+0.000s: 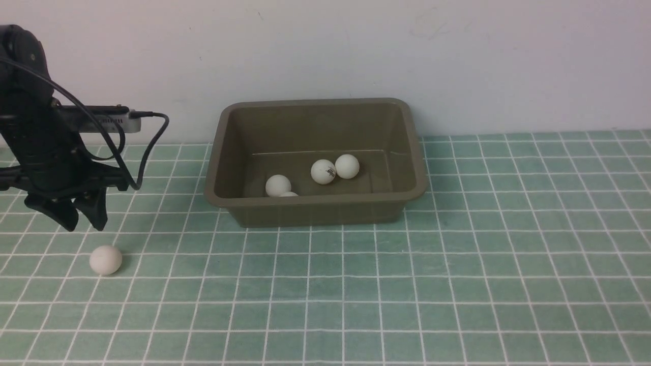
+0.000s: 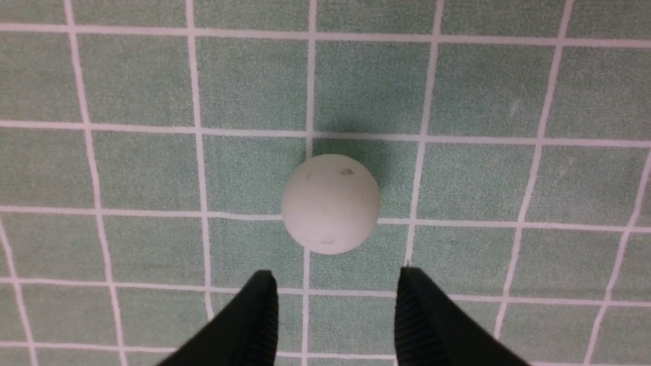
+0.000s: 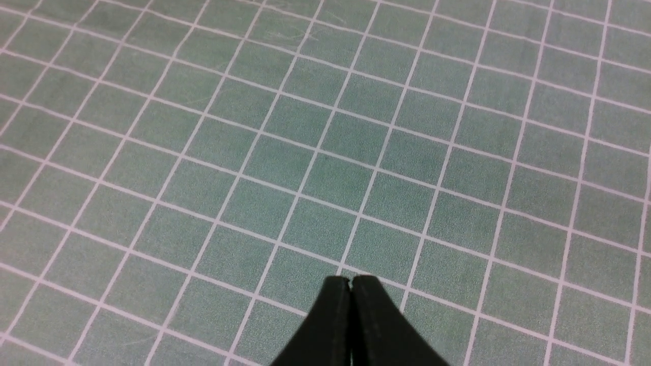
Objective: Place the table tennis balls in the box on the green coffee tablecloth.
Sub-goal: 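Reach for and grasp a ping pong ball on the table beside the basket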
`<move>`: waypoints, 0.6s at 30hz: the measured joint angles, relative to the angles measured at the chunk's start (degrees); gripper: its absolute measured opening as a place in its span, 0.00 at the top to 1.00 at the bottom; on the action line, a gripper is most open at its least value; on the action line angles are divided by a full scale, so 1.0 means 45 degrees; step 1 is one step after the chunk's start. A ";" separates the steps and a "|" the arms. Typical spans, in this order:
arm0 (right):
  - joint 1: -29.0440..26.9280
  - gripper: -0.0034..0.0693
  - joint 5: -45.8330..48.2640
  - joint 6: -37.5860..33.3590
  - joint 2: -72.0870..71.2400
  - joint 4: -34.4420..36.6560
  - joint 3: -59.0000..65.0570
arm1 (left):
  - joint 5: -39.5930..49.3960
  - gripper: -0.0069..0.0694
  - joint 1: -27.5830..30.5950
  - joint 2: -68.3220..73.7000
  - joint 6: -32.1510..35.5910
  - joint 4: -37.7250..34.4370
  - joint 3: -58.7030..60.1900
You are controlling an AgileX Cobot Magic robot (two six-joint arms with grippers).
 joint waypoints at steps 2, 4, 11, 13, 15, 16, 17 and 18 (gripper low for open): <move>0.0000 0.98 0.0035 0.0000 0.0000 0.0033 0.0000 | 0.0000 0.52 0.0000 0.0012 0.0045 -0.0116 0.0000; 0.0000 0.98 0.0089 0.0000 0.0000 0.0160 0.0000 | 0.0000 0.43 0.0000 0.0053 0.0098 -0.0394 0.0000; 0.0000 0.98 0.0117 -0.0290 0.0000 0.0715 0.0000 | 0.0000 0.25 0.0000 0.0328 0.0098 -0.0109 0.0000; 0.0000 0.98 0.0121 -0.0295 0.0000 0.0817 0.0000 | 0.0000 0.24 0.0000 0.0478 0.0098 0.0095 0.0000; 0.0000 0.98 0.0121 -0.0304 0.0000 0.0922 0.0000 | -0.0025 0.24 0.0000 0.0592 0.0098 0.0095 0.0000; 0.0000 0.98 0.0121 -0.0304 0.0000 0.0943 0.0000 | -0.0062 0.24 0.0000 0.0651 0.0098 0.0095 0.0000; 0.0000 0.98 0.0121 -0.0304 0.0000 0.0972 0.0000 | -0.0120 0.24 0.0000 0.0686 0.0098 0.0095 0.0000; 0.0000 0.98 0.0121 -0.0304 0.0000 0.1026 0.0000 | -0.0164 0.24 0.0000 0.0748 0.0100 0.0095 0.0000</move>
